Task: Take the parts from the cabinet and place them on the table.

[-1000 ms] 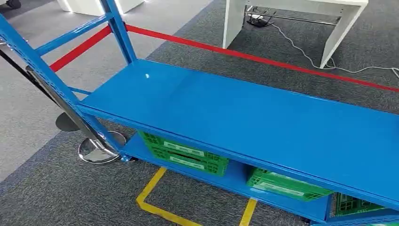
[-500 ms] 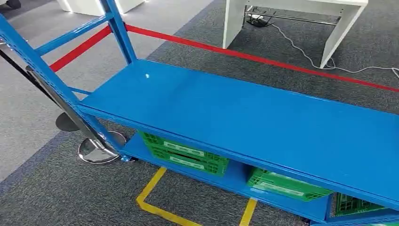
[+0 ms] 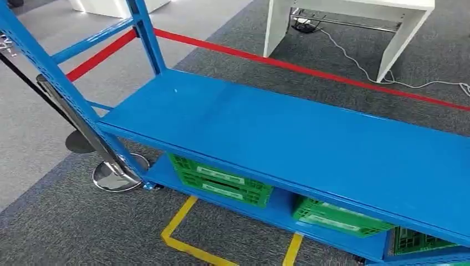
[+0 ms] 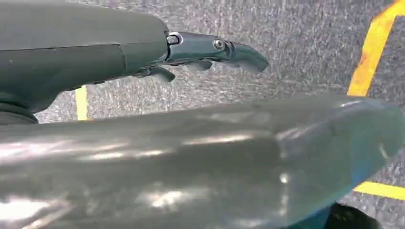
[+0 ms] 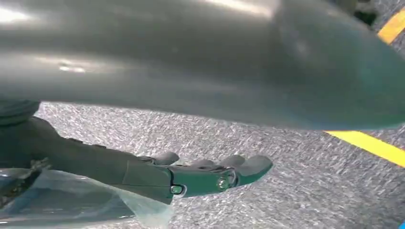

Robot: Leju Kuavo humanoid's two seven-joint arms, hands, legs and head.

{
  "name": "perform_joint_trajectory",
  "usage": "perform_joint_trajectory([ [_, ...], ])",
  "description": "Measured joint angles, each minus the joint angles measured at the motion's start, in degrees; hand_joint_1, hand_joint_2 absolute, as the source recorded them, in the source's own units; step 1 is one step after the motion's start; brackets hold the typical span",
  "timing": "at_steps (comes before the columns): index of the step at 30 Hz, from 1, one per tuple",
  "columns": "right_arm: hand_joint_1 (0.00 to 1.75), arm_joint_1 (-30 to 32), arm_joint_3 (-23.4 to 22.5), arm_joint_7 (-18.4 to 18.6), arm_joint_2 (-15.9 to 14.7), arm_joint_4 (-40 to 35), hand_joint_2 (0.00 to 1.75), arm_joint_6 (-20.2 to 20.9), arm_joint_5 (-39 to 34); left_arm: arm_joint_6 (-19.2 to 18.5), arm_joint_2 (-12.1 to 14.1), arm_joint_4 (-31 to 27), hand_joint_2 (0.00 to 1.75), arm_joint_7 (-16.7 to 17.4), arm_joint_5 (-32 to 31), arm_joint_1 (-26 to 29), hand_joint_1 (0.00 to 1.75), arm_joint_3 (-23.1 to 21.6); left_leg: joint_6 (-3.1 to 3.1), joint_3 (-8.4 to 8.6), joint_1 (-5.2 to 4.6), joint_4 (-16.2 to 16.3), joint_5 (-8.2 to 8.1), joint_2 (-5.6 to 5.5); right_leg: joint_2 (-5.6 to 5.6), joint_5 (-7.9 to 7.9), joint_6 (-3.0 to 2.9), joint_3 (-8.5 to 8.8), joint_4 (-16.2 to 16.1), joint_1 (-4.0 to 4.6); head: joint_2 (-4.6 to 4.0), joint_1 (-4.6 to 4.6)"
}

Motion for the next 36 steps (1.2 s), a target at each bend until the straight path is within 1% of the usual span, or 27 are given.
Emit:
perform_joint_trajectory([
  [1,0.00,0.0,0.0,0.0,-0.1,0.0,0.00,0.0,0.0,0.0,-0.1,0.0,0.00,0.0,0.0,0.0,0.00,0.0,0.02,0.01,-0.03,0.0,-0.06,0.16,0.01,-1.63,0.09,-2.33,4.4,0.00,0.00,-0.02],
  [2,0.00,0.0,0.0,0.0,-0.1,0.0,0.00,0.0,0.0,0.0,-0.1,0.0,0.00,0.0,0.0,0.0,0.00,-0.1,-0.06,0.04,-0.03,0.0,-0.13,0.27,-0.01,-2.03,0.18,-3.92,7.1,0.02,0.00,-0.02],
  [3,0.00,0.1,0.0,0.0,-0.1,0.0,0.00,0.0,0.0,0.0,-0.2,0.0,0.00,0.0,0.0,0.0,0.00,-0.1,-0.19,0.16,0.00,0.0,-0.24,0.31,-0.04,-0.80,0.24,-4.02,6.7,-0.02,0.00,0.02],
  [4,0.00,0.1,0.0,0.0,-0.1,0.0,0.00,0.0,0.0,0.0,-0.2,0.0,0.00,0.0,0.0,0.0,0.00,-0.2,-0.39,0.33,0.07,0.1,-0.41,0.37,-0.14,1.46,0.31,-2.85,3.9,-0.06,0.00,-0.05],
  [6,0.00,0.0,0.0,0.0,-0.1,0.0,0.00,0.0,0.0,0.0,-0.2,0.0,0.00,0.0,0.0,0.0,0.00,-0.3,-1.07,0.83,0.36,0.6,-1.12,0.45,-0.69,7.04,0.43,2.26,-6.5,-0.22,0.00,-0.02],
  [7,0.00,-0.1,0.0,0.0,-0.1,0.0,0.00,0.0,0.0,0.0,-0.1,0.0,0.00,0.0,0.0,0.0,0.00,-0.4,-1.51,0.73,0.26,0.8,-1.47,0.49,-0.98,5.89,0.50,3.47,-8.5,-0.10,0.00,0.06],
  [8,0.00,-0.1,0.0,-0.1,-0.1,0.0,0.00,0.0,0.0,0.0,-0.1,0.0,0.00,0.0,0.1,0.0,0.00,-0.4,-1.93,0.46,-0.10,1.7,-2.07,0.50,-0.54,5.89,-0.30,4.16,-9.3,0.00,0.00,0.22],
  [11,0.00,0.0,0.0,-0.1,-0.1,0.0,0.00,0.0,0.0,0.0,0.0,0.0,0.00,0.0,0.1,0.0,0.00,-0.5,-2.14,0.52,0.04,1.5,-1.96,0.58,-0.46,5.72,-1.27,3.78,-8.9,0.27,0.00,-0.13],
  [12,0.00,0.0,0.0,-0.1,-0.1,0.0,0.00,0.0,-0.1,0.0,0.0,0.0,0.00,0.0,0.2,-0.1,0.00,-0.5,-2.42,0.65,0.19,1.8,-2.47,0.60,-0.51,5.76,-1.62,4.00,-9.0,-0.14,0.00,-0.09],
  [13,0.00,0.0,0.0,-0.1,-0.1,0.0,0.00,0.0,-0.1,0.0,0.0,-0.1,0.00,0.0,0.2,-0.1,0.00,-0.5,-2.85,0.25,0.19,3.1,-3.47,0.79,-0.51,5.66,-1.80,4.16,-9.1,-0.06,0.00,-0.27],
  [15,0.00,-0.1,0.0,-0.2,-0.1,0.0,0.00,0.0,-0.1,0.1,0.1,-0.1,0.00,0.0,0.3,-0.1,0.00,-0.5,-3.49,-3.85,0.46,11.4,-7.73,0.93,-0.54,5.57,-2.17,4.21,-9.1,-0.02,0.00,-0.53],
  [16,0.00,-0.1,0.0,-0.2,-0.1,0.0,0.00,0.0,-0.2,0.1,0.1,-0.1,0.00,0.0,0.3,-0.2,0.00,-0.5,-3.55,-4.75,0.50,13.2,-8.45,0.93,-0.53,5.53,-2.23,4.21,-9.1,0.00,0.00,-0.55],
  [18,0.00,0.0,0.0,-0.2,-0.1,0.0,0.00,0.0,-0.4,0.2,0.0,-0.1,0.00,0.0,0.4,-0.2,0.00,-0.6,-3.60,-8.08,0.58,19.3,-10.10,0.94,-0.50,5.43,-2.37,4.26,-9.1,0.12,0.00,-0.53],
  [19,0.00,0.0,0.0,-0.2,-0.1,0.0,0.00,0.0,-0.5,0.2,0.0,-0.1,0.00,0.0,0.4,-0.1,0.00,-0.6,-3.45,-8.78,0.59,19.9,-9.28,0.94,-0.38,5.34,-2.49,4.38,-9.1,0.22,0.00,-0.53],
  [20,0.00,0.0,0.0,-0.2,-0.1,0.0,0.00,0.0,-0.6,0.2,0.0,-0.1,0.00,0.0,0.4,-0.1,0.00,-0.6,-3.13,-8.15,0.56,17.8,-6.97,0.94,-0.15,5.25,-2.52,4.57,-9.1,0.35,0.00,-0.55],
  [22,0.00,-0.1,0.0,-0.2,-0.1,0.0,0.00,0.0,-0.6,0.2,0.0,-0.1,0.00,0.0,0.4,0.0,0.00,-0.7,-1.97,-4.66,0.19,8.8,-1.10,0.84,0.31,5.09,-2.48,5.07,-9.1,0.59,0.00,-0.55],
  [23,0.00,0.0,0.0,-0.2,-0.1,0.0,0.00,0.0,-0.7,0.2,0.2,-0.1,0.00,0.0,0.5,0.0,0.00,-0.7,-1.09,-3.07,-0.20,4.4,0.78,0.39,0.44,5.04,-2.47,4.86,-9.2,0.50,0.00,-0.48],
  [24,0.00,-0.2,0.1,-0.3,0.0,0.0,0.00,0.0,-0.9,0.2,0.4,-0.1,0.00,0.0,0.5,-0.1,0.00,-0.8,-0.41,-2.63,-0.26,3.5,-0.01,0.11,0.54,4.81,-2.10,5.04,-8.9,0.93,0.00,-0.39],
  [27,0.00,-0.3,0.2,-0.7,0.0,0.0,0.00,0.0,-1.2,0.3,0.7,-0.2,0.00,-0.1,0.8,-0.1,0.00,-0.8,-0.41,-2.54,-0.68,2.5,-0.03,0.36,1.00,5.32,-1.29,4.60,-9.5,0.26,0.00,-0.59],
  [28,0.00,-0.3,0.4,-0.7,-0.1,0.0,0.00,0.0,-1.3,0.3,0.7,-0.2,0.00,-0.1,0.8,-0.1,0.00,-0.8,-0.30,-1.99,-0.34,1.3,0.50,0.55,1.08,5.31,-0.83,4.90,-9.8,0.49,0.00,-0.53],
  [29,0.00,-0.2,0.4,-0.7,-0.1,0.0,0.00,0.0,-1.3,0.3,0.7,-0.3,0.00,-0.1,0.8,-0.1,0.00,-0.8,-0.56,-1.36,-0.07,0.3,0.96,1.01,0.52,4.57,-0.77,4.22,-8.9,0.42,0.00,-0.37],
  [30,0.00,-0.3,0.5,-0.8,-0.1,0.0,0.00,0.0,-1.3,0.3,0.6,-0.3,0.00,-0.1,0.8,-0.1,0.00,-0.8,-0.30,-1.22,-0.05,0.0,1.06,1.05,0.16,3.00,-0.64,3.18,-6.7,0.45,0.00,-0.20],
  [32,0.00,-0.7,0.6,-0.9,-0.1,0.0,0.00,0.0,-1.6,0.3,0.4,-0.3,0.00,-0.1,0.8,-0.1,0.00,-0.8,-0.20,-1.26,-0.11,0.1,0.97,1.58,0.14,-1.19,-0.22,-1.11,2.0,0.38,0.00,-0.22],
  [33,0.00,-0.9,0.7,-1.0,-0.1,0.0,0.00,0.0,-1.9,0.2,0.4,-0.3,0.00,-0.1,0.8,-0.1,0.00,-0.8,-0.15,-1.26,-0.14,0.1,0.89,1.88,0.13,-2.37,0.00,-3.08,5.6,0.38,0.00,-0.22],
  [34,0.00,-1.1,0.9,-1.1,-0.1,0.0,0.00,0.0,-2.3,0.2,0.3,-0.3,0.00,-0.1,0.9,-0.1,0.00,-0.8,-0.15,-1.21,-0.14,0.1,0.84,2.08,0.10,-2.12,0.14,-3.77,6.7,0.39,0.00,-0.18],
  [35,0.00,-1.1,1.1,-1.2,-0.1,0.0,0.00,0.0,-2.7,0.2,0.3,-0.3,0.00,-0.1,0.9,-0.2,0.00,-0.8,-0.24,-1.07,-0.13,0.1,0.71,2.26,0.00,-0.32,0.27,-3.08,5.2,0.35,0.00,-0.22],
  [36,0.00,-1.1,1.2,-1.3,-0.2,0.0,0.00,0.0,-3.0,0.1,0.2,-0.3,0.00,-0.1,0.9,-0.2,0.00,-0.8,-0.35,-0.86,-0.10,0.1,0.59,2.42,-0.19,2.29,0.37,-1.18,1.2,0.30,0.00,-0.16],
])
